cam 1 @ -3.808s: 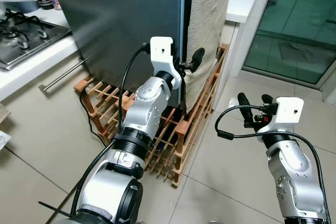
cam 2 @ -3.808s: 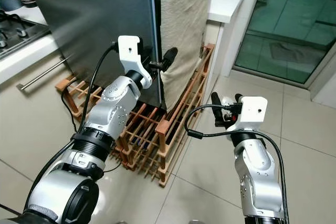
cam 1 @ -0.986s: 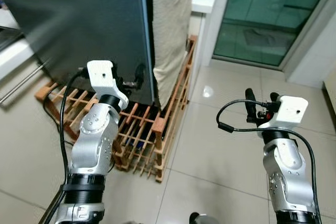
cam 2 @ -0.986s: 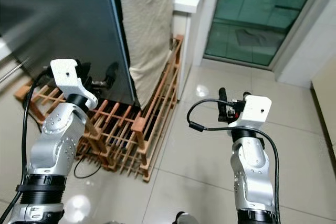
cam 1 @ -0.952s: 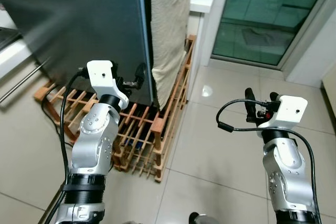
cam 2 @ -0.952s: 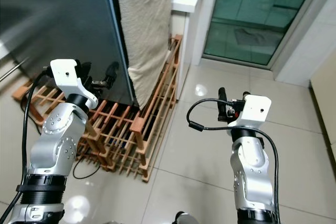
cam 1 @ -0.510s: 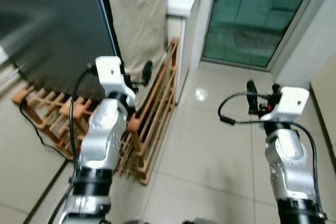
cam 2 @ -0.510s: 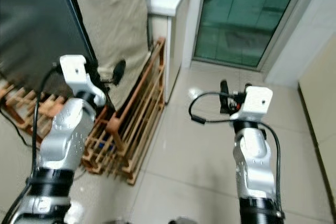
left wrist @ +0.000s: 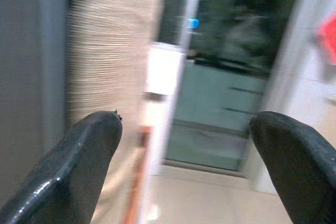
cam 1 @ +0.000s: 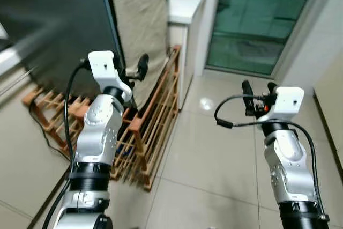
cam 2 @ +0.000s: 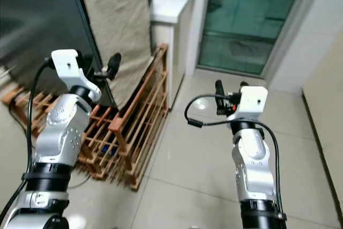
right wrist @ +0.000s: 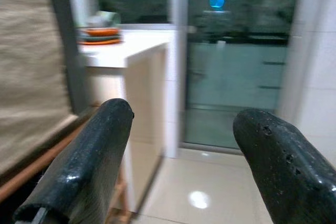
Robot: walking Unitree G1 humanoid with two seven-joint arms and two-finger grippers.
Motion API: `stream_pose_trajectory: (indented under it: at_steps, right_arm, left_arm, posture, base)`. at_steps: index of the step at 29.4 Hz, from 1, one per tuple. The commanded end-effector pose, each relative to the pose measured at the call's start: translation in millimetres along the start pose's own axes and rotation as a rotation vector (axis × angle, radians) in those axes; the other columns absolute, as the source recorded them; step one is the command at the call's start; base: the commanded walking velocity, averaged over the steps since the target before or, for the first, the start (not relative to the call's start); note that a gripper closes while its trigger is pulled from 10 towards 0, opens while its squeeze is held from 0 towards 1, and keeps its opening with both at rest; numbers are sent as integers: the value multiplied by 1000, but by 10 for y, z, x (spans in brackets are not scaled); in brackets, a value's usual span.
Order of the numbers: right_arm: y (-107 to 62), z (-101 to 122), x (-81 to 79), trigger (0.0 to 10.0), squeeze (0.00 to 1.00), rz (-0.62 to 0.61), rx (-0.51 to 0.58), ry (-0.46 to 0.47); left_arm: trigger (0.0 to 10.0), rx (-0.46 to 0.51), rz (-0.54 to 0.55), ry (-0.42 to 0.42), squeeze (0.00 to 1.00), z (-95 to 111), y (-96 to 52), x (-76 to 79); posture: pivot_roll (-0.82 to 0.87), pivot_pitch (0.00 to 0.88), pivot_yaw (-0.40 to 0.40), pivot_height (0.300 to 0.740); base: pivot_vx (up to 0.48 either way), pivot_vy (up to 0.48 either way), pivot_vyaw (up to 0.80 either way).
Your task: Restocking fridge
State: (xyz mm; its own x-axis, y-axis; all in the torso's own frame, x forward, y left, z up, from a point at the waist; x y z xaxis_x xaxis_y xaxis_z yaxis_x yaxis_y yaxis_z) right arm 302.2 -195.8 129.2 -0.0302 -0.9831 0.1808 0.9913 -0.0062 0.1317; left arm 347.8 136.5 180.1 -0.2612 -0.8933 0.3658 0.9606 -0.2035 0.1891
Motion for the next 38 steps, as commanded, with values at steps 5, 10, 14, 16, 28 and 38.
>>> stream_pose_trajectory:
  at_steps: [5, 10, 14, 16, 28, 38]
  right_arm:
    - [-25, -8, 39, 10000, 0, -21, 0, 6]
    - [-28, 0, 50, 10000, 0, -21, 1, -3]
    - [-31, -3, 69, 10000, 0, -35, 1, 2]
    - [-29, 5, 63, 10000, 0, -37, 3, 5]
    - [-31, 1, 38, 10000, 0, -23, -11, 17]
    - [-183, -61, 71, 10000, 0, -37, -42, 10]
  left_arm:
    - [10000, -37, 6, 79, 0, -73, 51, 66]
    - [10000, -16, 127, -27, 0, -57, 79, -10]
    - [10000, 16, 170, -112, 0, -27, 99, 4]
    - [10000, 7, 168, -108, 0, -43, 152, 67]
    - [10000, -3, 90, -89, 0, -27, 561, 531]
    - [10000, 46, 156, -38, 0, 112, 684, 516]
  posture:
    - [-150, 0, 35, 740]
    - [-154, 0, 38, 740]
    - [-159, 0, 37, 740]
    - [-162, 0, 33, 740]
    - [-192, 0, 30, 740]
    - [-233, 0, 49, 740]
  base:
    - [0, 261, -597]
    - [0, 0, 0]
    - [0, 0, 0]
    - [0, 0, 0]
    - [0, 0, 0]
    - [0, 0, 0]
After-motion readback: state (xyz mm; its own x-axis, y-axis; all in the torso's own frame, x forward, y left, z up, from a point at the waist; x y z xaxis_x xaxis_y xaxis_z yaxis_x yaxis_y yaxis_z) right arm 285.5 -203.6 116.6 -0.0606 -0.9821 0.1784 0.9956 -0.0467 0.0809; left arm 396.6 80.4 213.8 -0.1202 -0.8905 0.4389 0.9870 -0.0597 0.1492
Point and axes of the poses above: a point about 5 cm out from each wrist's last joint towards the gripper, its own y axis pointing out of the wrist towards the gripper, its own z axis along the axis of the wrist's last joint, x = y × z, the point moved 1 cm from there along y, pointing out of the wrist towards the gripper, and after that the axes turned 11 degrees about -y, right-handed, at the moved point
